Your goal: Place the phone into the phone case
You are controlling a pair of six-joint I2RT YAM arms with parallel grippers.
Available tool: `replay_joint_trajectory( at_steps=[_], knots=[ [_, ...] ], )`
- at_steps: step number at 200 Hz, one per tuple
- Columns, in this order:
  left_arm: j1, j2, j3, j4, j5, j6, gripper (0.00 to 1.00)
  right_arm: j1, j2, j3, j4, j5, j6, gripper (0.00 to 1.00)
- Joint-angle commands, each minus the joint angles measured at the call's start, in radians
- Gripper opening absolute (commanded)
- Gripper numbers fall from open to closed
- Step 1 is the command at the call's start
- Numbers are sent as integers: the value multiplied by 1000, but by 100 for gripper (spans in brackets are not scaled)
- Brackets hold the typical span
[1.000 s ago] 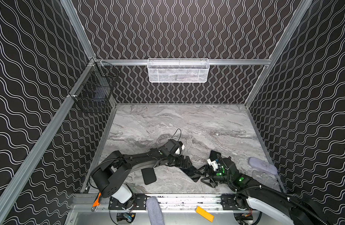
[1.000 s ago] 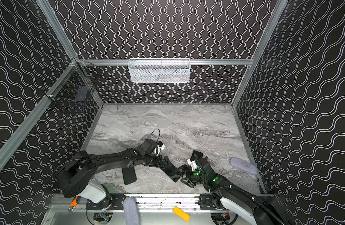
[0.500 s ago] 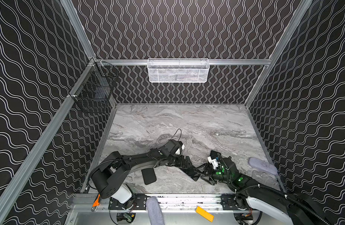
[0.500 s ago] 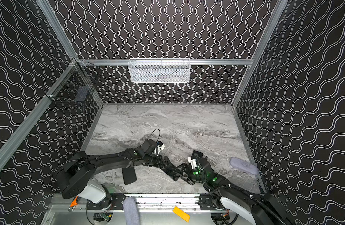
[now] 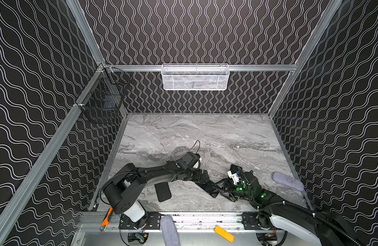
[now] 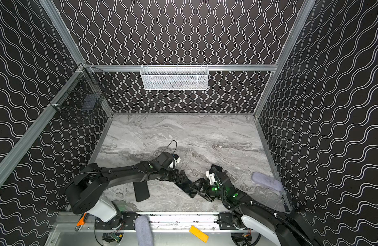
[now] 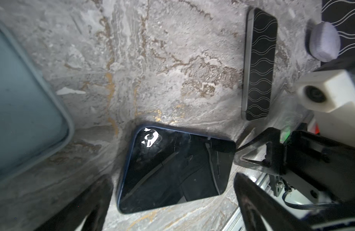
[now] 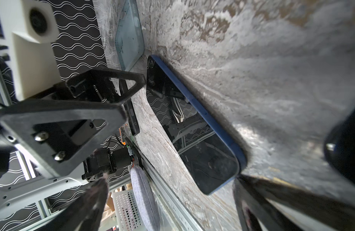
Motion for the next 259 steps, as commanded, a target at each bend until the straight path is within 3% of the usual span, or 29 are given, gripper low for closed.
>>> replay_joint_trajectory(
  at_steps=[1, 56, 208, 259],
  knots=[
    [0, -2, -8, 27, -2, 2, 99, -1, -4, -9, 5, 11, -9, 100],
    [0, 27, -47, 117, 77, -56, 99, -1, 35, -27, 132, -4, -34, 100],
    [-4, -58, -70, 45, 31, -40, 99, 0, -55, -17, 254, 15, -56, 99],
    [-8, -56, -74, 53, 39, -50, 99, 0, 26, -86, 517, 19, -15, 92]
  ],
)
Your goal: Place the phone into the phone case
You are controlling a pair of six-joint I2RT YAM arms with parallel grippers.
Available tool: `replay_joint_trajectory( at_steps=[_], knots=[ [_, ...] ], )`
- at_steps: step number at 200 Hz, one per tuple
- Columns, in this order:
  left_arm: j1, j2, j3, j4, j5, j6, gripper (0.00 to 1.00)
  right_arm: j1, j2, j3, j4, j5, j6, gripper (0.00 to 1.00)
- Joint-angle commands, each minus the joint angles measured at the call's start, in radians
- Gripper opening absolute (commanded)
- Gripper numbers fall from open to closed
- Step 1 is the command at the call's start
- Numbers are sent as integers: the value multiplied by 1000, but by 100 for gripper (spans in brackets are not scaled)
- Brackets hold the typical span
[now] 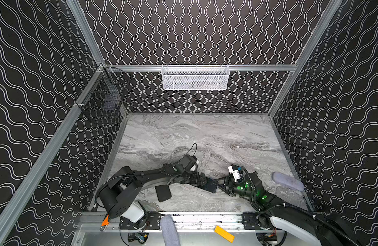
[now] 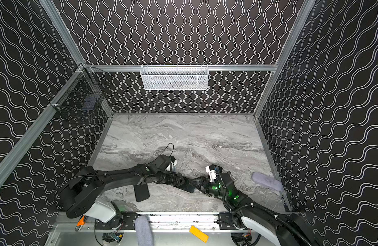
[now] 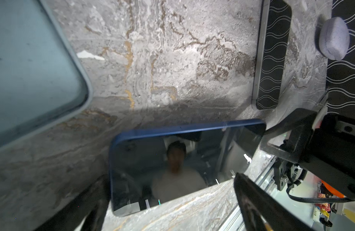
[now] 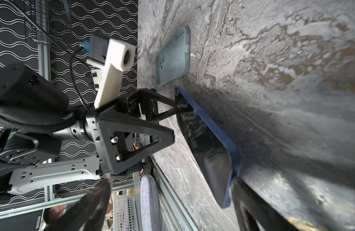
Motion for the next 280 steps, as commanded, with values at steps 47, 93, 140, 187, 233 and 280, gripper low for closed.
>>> replay_joint_trajectory(
  at_steps=[47, 93, 140, 187, 233, 280],
  knots=[
    [-11, -3, -3, 52, 33, -23, 99, 1, 128, -9, 233, 36, 9, 91],
    [-12, -17, -18, 76, 41, -43, 99, 0, 205, 22, 115, 88, -5, 93],
    [-13, -43, -23, 70, 27, -54, 99, 8, 227, 193, -274, 144, -75, 96],
    [-14, -45, -27, 79, 14, -59, 99, 11, 141, 313, -604, 182, -109, 99],
    [-14, -36, -42, 105, 12, -67, 99, 13, 151, 354, -736, 185, -117, 99],
    [-13, -43, -58, 139, 14, -80, 99, 70, 211, 327, -654, 198, -71, 100]
  ],
)
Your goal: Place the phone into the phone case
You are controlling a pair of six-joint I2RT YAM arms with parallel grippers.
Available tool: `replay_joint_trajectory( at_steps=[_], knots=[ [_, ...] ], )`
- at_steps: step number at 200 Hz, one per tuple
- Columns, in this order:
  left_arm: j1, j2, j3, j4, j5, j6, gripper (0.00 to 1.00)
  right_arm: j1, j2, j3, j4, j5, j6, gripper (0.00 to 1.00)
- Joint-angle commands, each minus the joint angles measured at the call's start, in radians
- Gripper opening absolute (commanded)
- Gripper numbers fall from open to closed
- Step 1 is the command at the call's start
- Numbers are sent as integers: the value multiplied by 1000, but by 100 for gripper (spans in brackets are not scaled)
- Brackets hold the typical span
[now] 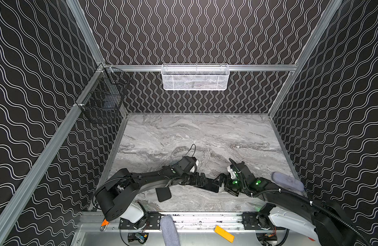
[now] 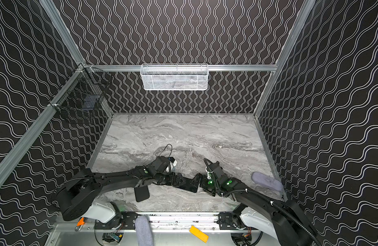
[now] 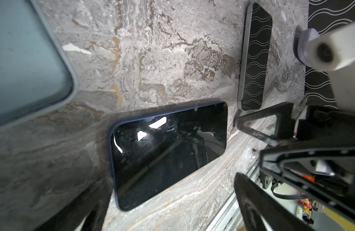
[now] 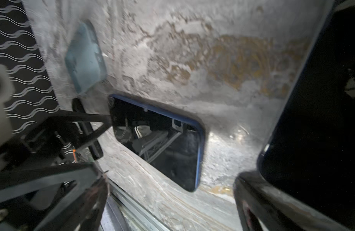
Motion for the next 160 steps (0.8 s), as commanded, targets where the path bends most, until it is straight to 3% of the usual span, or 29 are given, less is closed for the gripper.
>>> replay_joint_trajectory(
  at_steps=[1, 48, 88, 134, 160],
  knots=[
    [0, -7, -11, 59, 0, -10, 99, 29, 26, -12, 19, 13, 37, 100],
    [0, 11, -44, 119, 20, -25, 99, 76, 90, -40, 141, 12, 81, 99],
    [1, 36, -67, 169, 38, -39, 99, 77, 9, -90, 256, 13, 107, 100],
    [1, 32, -68, 166, 40, -33, 99, 76, -98, -79, 236, 47, 86, 100],
    [1, 14, -79, 170, 39, -36, 99, 76, -81, -79, 216, 50, 86, 99]
  ],
)
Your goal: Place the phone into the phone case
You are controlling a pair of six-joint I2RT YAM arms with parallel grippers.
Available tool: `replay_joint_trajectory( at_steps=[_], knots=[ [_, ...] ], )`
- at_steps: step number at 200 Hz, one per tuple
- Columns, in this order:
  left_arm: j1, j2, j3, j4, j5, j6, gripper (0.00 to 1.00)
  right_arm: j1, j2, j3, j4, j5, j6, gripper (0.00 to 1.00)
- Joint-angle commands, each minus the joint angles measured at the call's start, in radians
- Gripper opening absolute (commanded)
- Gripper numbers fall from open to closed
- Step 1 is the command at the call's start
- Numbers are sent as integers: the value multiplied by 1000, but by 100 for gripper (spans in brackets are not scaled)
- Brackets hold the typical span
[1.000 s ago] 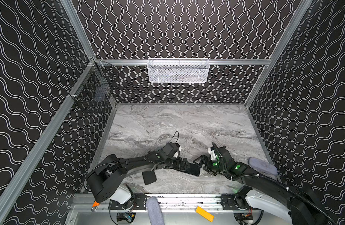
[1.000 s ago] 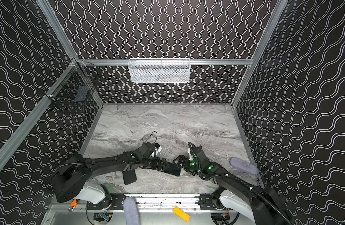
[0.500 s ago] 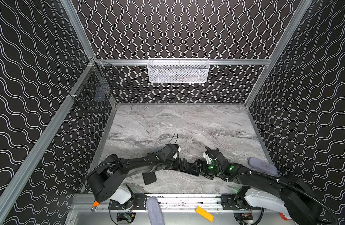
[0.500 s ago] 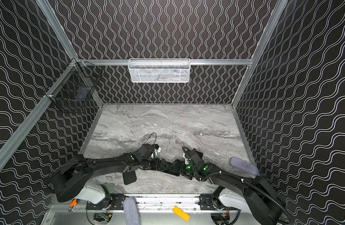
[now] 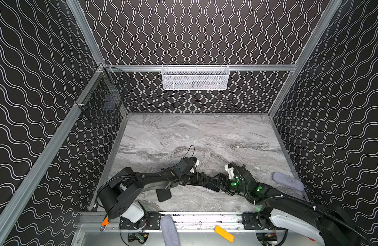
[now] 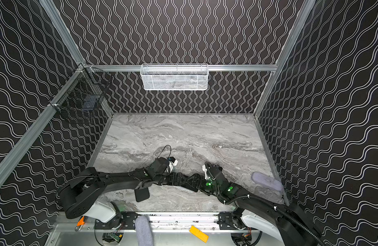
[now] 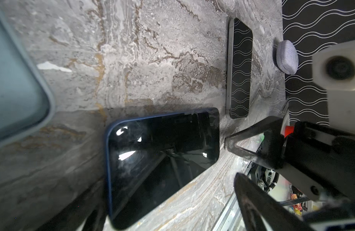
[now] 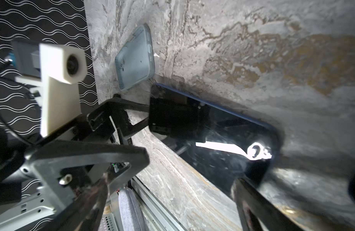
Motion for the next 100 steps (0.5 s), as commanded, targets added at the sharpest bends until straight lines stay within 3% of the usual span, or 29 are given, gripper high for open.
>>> replay_joint_trajectory(
  at_steps=[1, 39, 100],
  knots=[
    [0, -12, -11, -25, 15, -8, 99, 0, 13, 6, -21, 20, 3, 99],
    [3, -39, -22, -35, 2, -5, 98, 0, 58, -11, -18, 37, 18, 100],
    [13, -27, -12, -23, 10, 0, 99, 0, -70, 67, -244, 116, -37, 100]
  ],
)
